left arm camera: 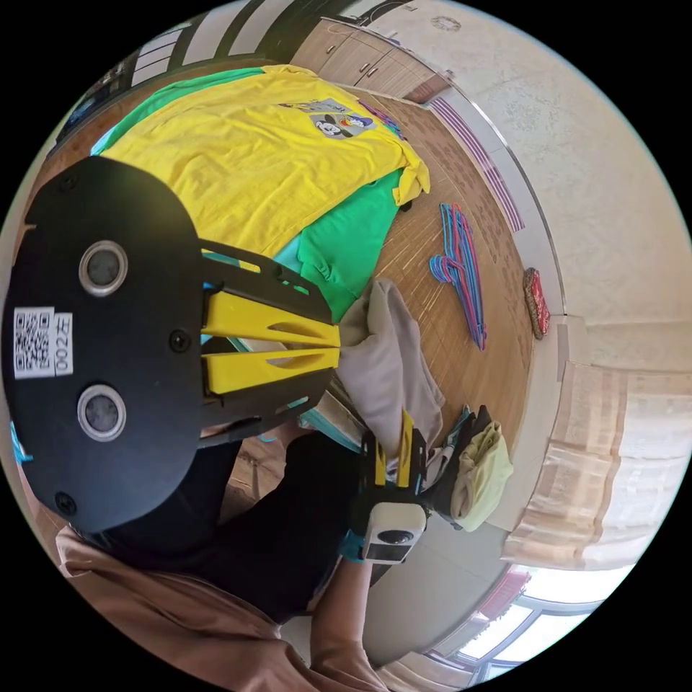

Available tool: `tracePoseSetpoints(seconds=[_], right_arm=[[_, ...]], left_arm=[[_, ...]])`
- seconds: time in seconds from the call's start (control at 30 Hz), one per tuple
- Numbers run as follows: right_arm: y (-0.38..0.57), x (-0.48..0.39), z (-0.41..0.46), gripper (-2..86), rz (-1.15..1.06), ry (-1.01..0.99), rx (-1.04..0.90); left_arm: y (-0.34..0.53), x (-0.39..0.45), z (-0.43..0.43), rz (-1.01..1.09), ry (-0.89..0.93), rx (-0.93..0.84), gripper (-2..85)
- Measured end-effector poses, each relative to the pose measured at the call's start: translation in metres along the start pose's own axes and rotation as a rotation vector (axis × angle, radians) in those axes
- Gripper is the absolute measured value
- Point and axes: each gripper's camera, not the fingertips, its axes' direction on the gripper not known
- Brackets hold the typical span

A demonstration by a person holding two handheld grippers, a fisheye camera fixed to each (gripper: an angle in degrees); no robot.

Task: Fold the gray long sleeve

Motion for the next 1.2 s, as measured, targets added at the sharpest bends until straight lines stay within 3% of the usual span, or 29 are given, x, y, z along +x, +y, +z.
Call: tracePoseSetpoints(seconds=[0.2, 0.37, 0.5, 0.7, 1.03, 1.2], right_arm=[[0.021, 0.001, 0.001, 3.9, 0.004, 0.022, -0.015], [0.014, 0.014, -0.005, 3.0, 0.035, -0.032, -0.023], [0.009, 0.033, -0.007, 2.7, 0.062, -0.100, -0.030], [0.005, 0.061, -0.007, 2.2, 0.076, -0.190, -0.045], [0.010, 0.105, 0.002, 2.6, 0.124, -0.278, -0.056], [0.025, 0.096, 0.014, 6.5, 0.084, -0.149, -0.090]], left_arm=[[0.015, 0.021, 0.020, -0.046, 0.067, -0.089, -0.7], [0.010, 0.052, 0.005, -0.038, 0.056, -0.065, 3.5], [-0.008, 0.095, -0.009, 0.088, -0.043, -0.018, 12.8], [-0.047, 0.149, 0.014, 0.283, -0.119, -0.042, 17.9], [-0.077, 0.221, 0.041, 0.420, -0.380, -0.128, 15.4], [-0.085, 0.240, 0.024, 0.425, -0.379, -0.124, 10.2]])
